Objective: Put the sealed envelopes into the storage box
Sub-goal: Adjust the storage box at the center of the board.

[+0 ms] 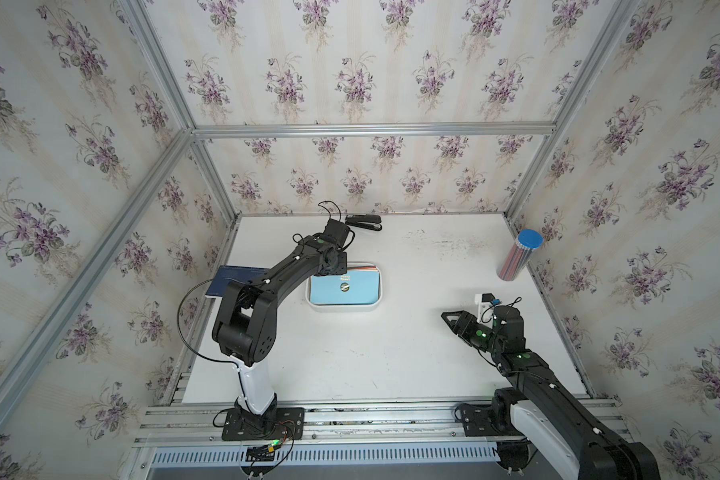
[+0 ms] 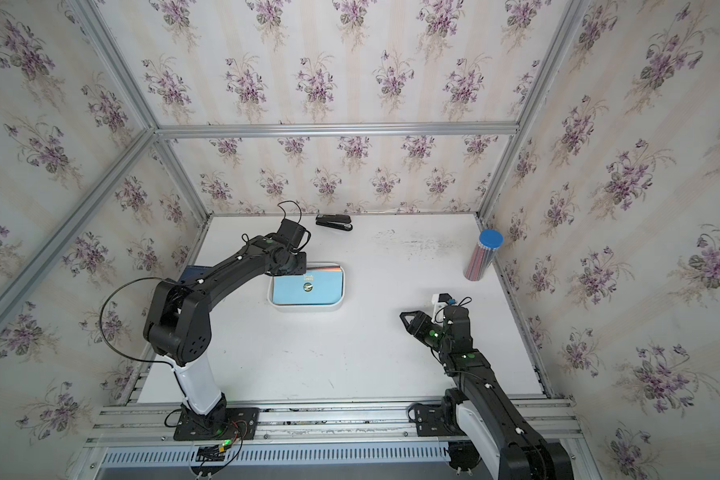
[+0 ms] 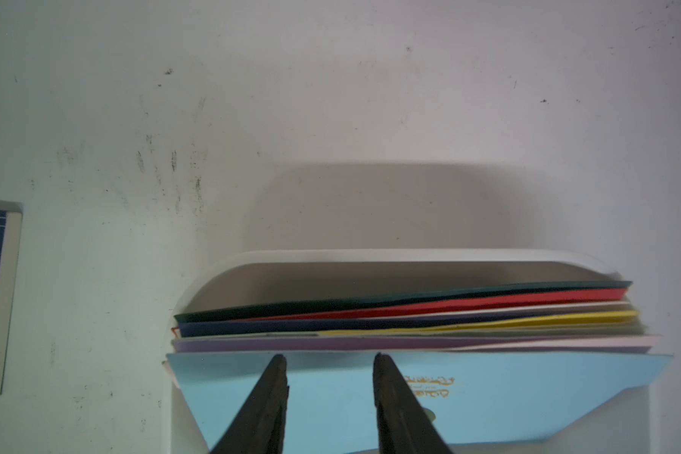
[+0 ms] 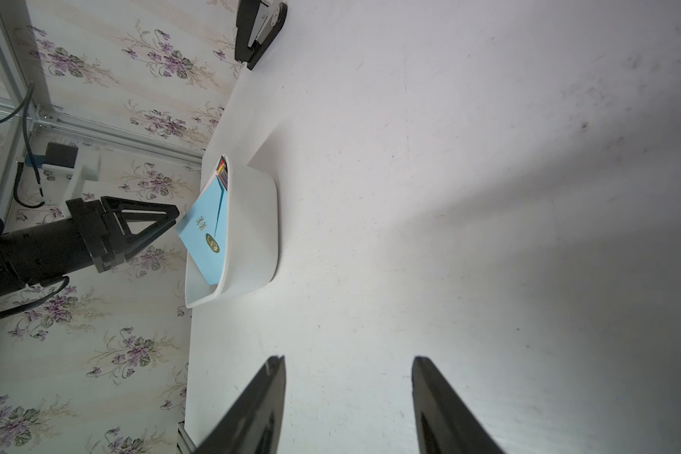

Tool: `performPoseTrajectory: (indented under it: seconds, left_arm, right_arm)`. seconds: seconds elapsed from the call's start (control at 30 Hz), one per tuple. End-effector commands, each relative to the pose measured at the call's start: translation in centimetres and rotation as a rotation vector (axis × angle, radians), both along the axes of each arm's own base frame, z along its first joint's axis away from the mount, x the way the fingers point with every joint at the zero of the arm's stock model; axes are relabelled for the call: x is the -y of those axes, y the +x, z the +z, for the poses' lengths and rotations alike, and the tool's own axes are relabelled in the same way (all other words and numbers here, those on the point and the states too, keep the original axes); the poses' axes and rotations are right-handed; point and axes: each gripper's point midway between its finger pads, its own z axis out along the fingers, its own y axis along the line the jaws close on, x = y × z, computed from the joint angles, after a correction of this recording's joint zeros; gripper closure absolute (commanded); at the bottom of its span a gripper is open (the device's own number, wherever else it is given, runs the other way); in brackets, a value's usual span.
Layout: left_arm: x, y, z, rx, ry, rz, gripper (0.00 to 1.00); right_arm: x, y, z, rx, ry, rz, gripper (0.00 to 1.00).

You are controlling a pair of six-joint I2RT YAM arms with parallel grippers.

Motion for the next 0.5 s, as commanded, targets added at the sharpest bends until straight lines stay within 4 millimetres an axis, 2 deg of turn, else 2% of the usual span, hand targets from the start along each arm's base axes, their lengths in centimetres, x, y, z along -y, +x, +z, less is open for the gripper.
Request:
performPoseTrajectory:
  seconds: [0.0, 0.3, 0.47]
  left_arm:
    - [-0.4, 0.2, -0.1, 0.012, -0.029, 0.019, 0.62]
    - [-1.0, 0.2, 1.0, 0.038, -0.022, 0.017, 0.62]
    - [-1.3, 2.1, 2.4, 0.059, -0.003, 0.013, 0.61]
  right_arm:
    - [-0.1, 0.4, 0.6, 0.022, 0.01, 0.002, 0.45]
    - [-0.1, 0.3, 0.3, 0.015, 0.008, 0.0, 0.44]
    - [-0.1, 0.3, 0.3, 0.012, 0.006, 0.002, 0.44]
